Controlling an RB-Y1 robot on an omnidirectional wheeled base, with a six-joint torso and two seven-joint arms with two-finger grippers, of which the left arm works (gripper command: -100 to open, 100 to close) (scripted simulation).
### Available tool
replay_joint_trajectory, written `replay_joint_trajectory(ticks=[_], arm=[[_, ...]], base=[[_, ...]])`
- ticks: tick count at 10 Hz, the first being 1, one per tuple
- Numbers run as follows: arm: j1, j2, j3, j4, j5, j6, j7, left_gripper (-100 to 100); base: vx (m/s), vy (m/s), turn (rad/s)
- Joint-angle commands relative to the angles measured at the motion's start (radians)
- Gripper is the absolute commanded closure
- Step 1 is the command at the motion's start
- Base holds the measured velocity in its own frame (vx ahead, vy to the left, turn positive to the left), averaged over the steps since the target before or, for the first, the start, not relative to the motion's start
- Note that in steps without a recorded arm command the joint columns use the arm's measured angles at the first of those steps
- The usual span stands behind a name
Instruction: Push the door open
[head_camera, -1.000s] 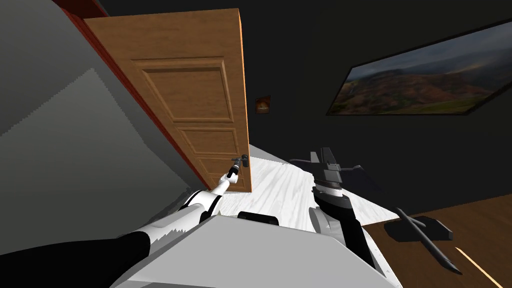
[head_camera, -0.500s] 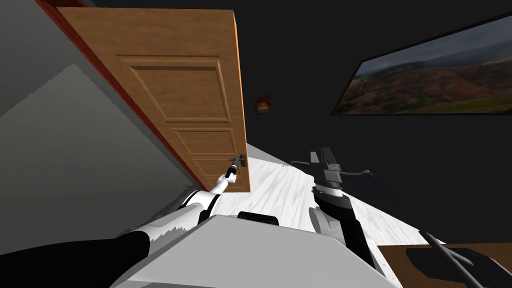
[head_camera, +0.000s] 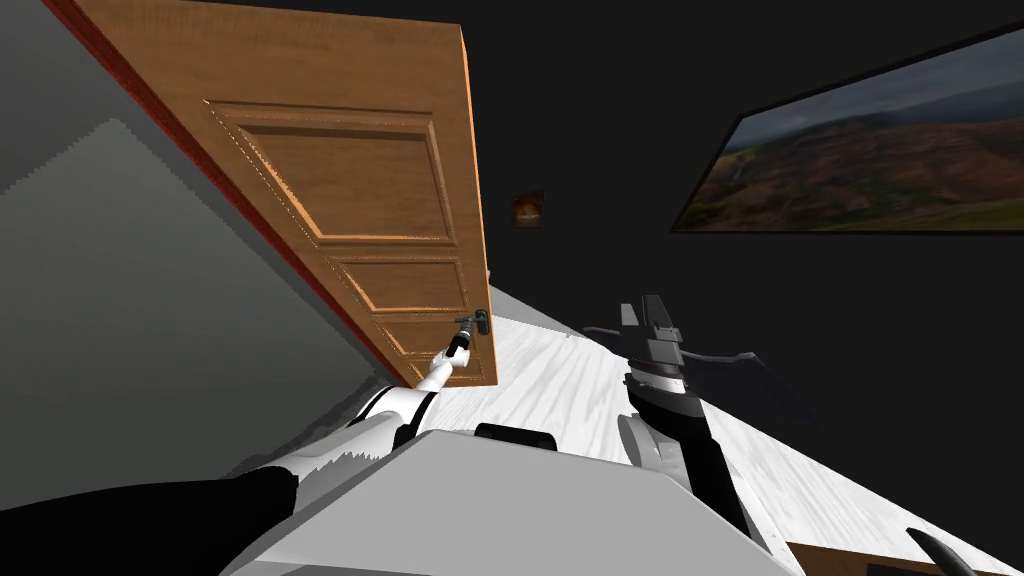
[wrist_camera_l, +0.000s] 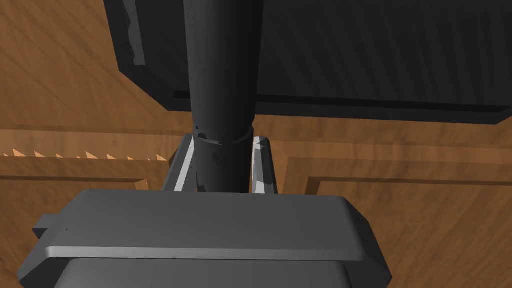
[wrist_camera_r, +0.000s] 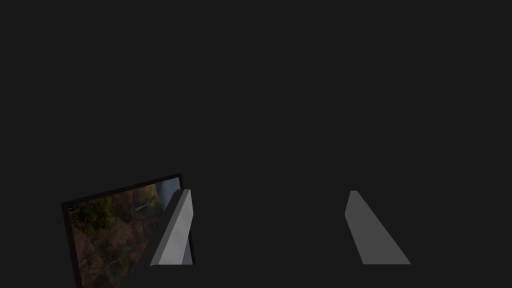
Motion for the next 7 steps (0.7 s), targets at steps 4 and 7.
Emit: replay_joint_trajectory(ticks=[4, 7], arm=[[-0.024, 0.028, 0.031, 0.053, 0.013, -0.023, -0.008, 100], [-0.021, 0.036, 0.046, 0.055, 0.018, -0.023, -0.014, 100]], base=[[0.092, -0.058, 0.036], [0.118, -0.066, 0.043]])
